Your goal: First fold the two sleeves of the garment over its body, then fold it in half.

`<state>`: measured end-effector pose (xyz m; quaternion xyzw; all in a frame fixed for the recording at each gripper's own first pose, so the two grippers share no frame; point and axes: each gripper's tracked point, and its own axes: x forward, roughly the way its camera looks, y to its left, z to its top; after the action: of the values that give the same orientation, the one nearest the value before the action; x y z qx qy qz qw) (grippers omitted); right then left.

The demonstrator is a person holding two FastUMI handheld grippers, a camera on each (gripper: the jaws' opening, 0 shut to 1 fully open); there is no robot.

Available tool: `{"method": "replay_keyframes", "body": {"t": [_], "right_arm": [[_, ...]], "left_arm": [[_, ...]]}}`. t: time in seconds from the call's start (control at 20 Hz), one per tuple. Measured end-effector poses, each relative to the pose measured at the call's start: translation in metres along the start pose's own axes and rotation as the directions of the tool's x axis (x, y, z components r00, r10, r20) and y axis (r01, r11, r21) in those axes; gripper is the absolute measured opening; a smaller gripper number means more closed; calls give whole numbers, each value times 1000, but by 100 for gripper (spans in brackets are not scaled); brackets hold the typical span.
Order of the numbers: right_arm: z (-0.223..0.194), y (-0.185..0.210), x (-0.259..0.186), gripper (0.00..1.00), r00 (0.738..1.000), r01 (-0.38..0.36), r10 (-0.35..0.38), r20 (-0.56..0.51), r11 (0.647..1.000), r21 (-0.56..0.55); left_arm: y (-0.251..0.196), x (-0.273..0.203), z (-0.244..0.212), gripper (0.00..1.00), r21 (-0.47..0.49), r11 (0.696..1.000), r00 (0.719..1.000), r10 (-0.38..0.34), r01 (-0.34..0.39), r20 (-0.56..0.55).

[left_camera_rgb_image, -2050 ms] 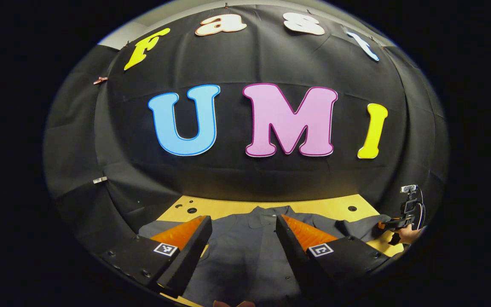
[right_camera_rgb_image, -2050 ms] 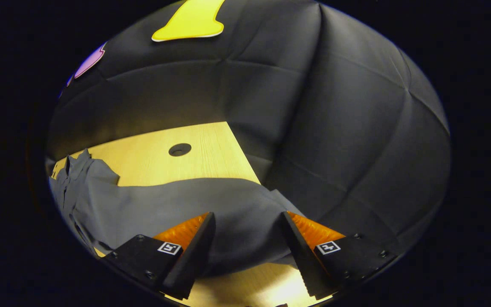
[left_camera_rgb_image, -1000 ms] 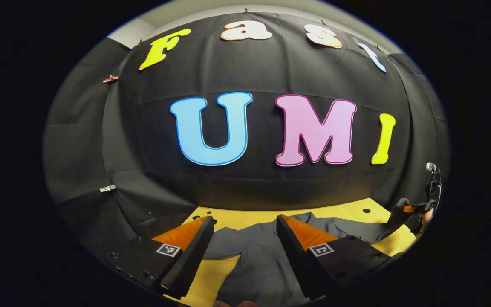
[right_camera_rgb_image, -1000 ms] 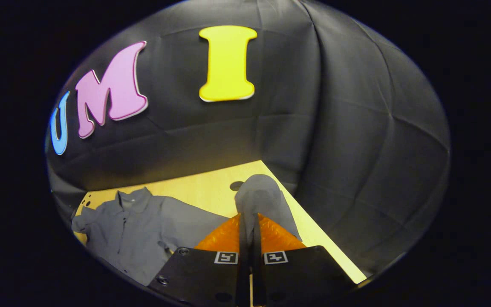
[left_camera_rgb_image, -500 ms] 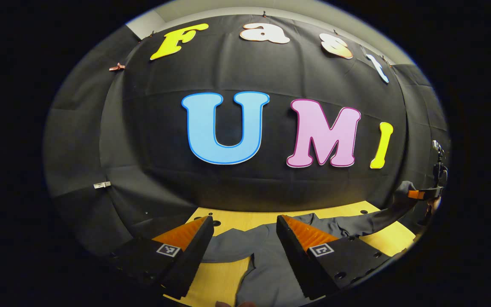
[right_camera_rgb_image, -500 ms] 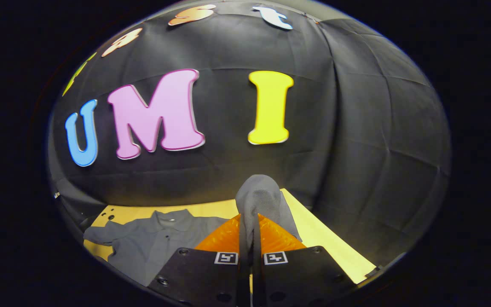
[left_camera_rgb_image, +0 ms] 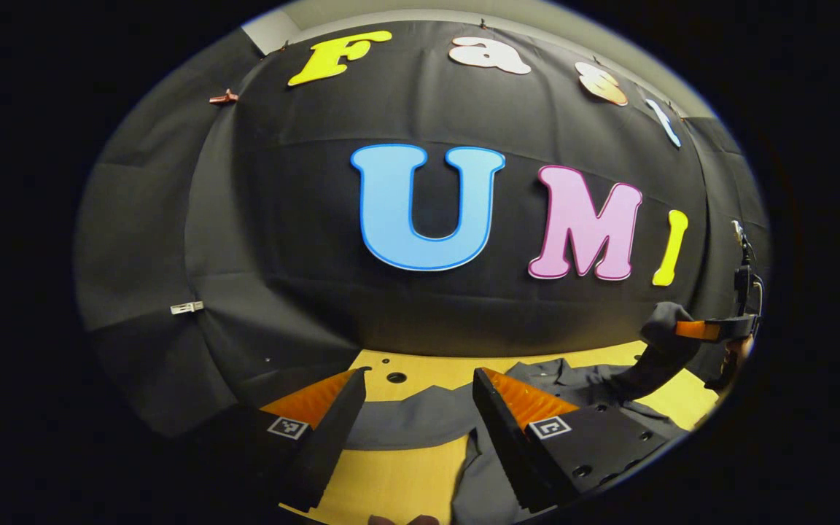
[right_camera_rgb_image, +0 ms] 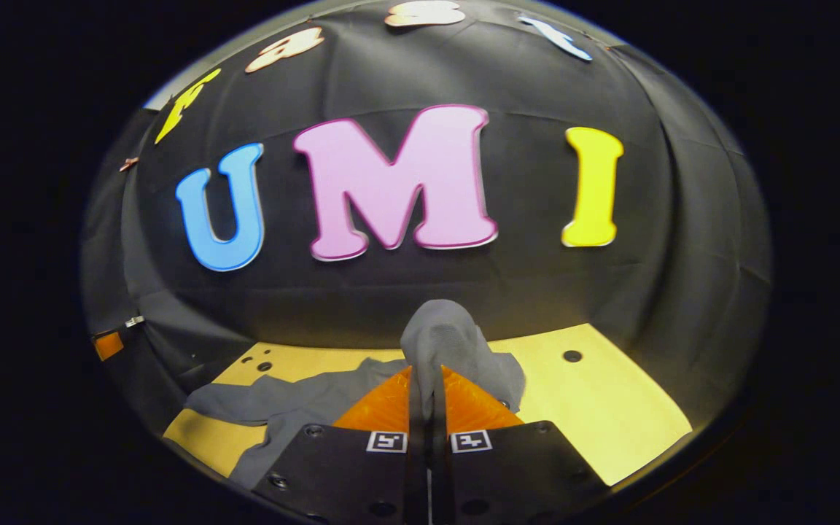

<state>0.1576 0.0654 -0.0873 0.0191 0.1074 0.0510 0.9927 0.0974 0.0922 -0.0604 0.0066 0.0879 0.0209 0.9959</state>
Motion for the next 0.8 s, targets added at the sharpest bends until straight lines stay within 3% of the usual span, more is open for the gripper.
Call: {"method": "replay_keyframes", "body": {"t": [0.25, 0.45, 0.65, 0.8], "right_arm": [[-50, 77, 43, 7, 995, -65, 63, -81, 998, -20], [-101, 114, 73, 7, 981, -81, 75, -179, 996, -25], [-158, 137, 98, 7, 952, -82, 62, -299, 995, -53], [-187, 156, 102, 14, 925, -98, 86, -369, 995, -13]], "left_arm": [[36, 3, -5, 94, 9, 1000, 1000, 13, -12, -14], [55, 10, -11, 94, 5, 1000, 1000, 13, -13, -26], [76, 22, -23, 94, -5, 1000, 999, 23, -23, -42], [93, 33, -34, 94, -17, 999, 998, 32, -33, -56]]}}
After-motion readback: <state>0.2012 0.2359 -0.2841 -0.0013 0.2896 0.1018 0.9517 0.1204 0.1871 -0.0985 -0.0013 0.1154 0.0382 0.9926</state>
